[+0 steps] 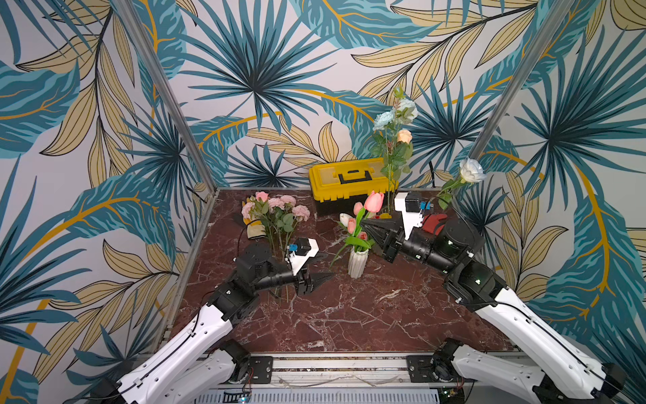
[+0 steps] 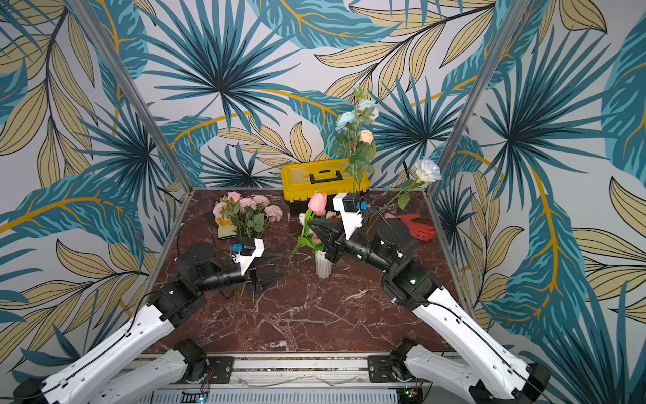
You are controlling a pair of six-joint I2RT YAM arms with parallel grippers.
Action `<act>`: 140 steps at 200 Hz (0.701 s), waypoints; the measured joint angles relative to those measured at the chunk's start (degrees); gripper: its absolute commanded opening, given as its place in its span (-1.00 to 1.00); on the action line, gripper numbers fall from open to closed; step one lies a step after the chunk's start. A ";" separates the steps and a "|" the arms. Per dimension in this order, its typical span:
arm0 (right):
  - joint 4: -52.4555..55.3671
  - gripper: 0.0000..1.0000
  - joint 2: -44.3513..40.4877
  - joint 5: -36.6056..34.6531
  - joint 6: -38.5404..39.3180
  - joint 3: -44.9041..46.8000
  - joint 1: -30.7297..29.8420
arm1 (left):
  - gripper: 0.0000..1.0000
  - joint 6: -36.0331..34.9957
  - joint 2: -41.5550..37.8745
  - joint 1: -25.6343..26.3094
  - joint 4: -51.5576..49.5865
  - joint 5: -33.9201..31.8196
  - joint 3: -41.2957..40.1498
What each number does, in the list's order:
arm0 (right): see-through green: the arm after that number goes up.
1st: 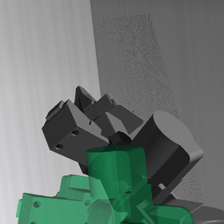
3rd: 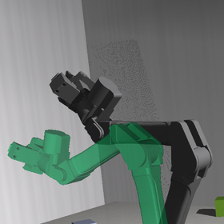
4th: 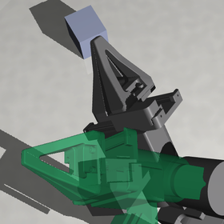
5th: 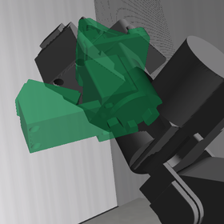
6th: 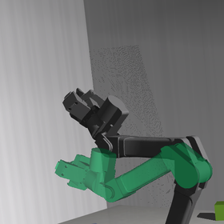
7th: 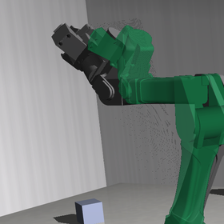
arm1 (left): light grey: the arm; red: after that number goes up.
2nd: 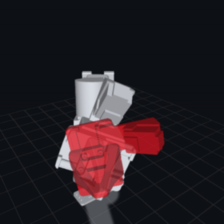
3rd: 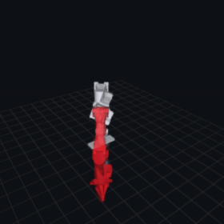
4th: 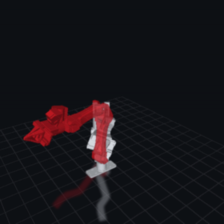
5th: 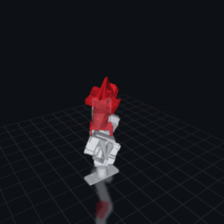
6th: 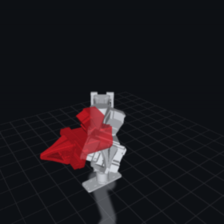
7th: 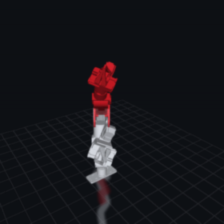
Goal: Pick out pink flowers from the vase
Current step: Place the flower at the center of the board.
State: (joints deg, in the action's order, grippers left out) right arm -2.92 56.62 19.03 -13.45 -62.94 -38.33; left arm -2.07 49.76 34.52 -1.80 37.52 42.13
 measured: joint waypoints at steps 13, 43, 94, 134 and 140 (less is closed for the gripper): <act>-2.54 -1.00 0.57 0.61 -1.42 0.35 0.00 | 0.20 -0.07 0.90 0.00 0.02 -0.20 0.00; -5.97 -1.00 1.75 1.66 -3.37 0.42 0.00 | 0.14 -0.11 1.57 0.00 0.09 -0.70 -0.15; -6.71 -1.00 1.77 2.62 -4.15 0.72 0.00 | 0.09 -0.31 -0.63 0.00 0.52 -3.37 -1.20; -7.10 -1.00 1.20 5.09 -4.57 2.32 -0.02 | -0.21 -0.35 -1.09 0.00 0.72 -6.78 -1.40; -7.10 -1.00 1.14 5.29 -4.59 2.54 -0.02 | -0.34 -0.24 -1.05 0.00 0.76 -6.84 -1.40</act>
State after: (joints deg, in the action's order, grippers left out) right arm -10.02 57.76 24.32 -18.04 -60.40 -38.35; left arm -2.31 48.71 34.52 -1.04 30.68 40.73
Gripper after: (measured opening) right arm 0.054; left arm 0.428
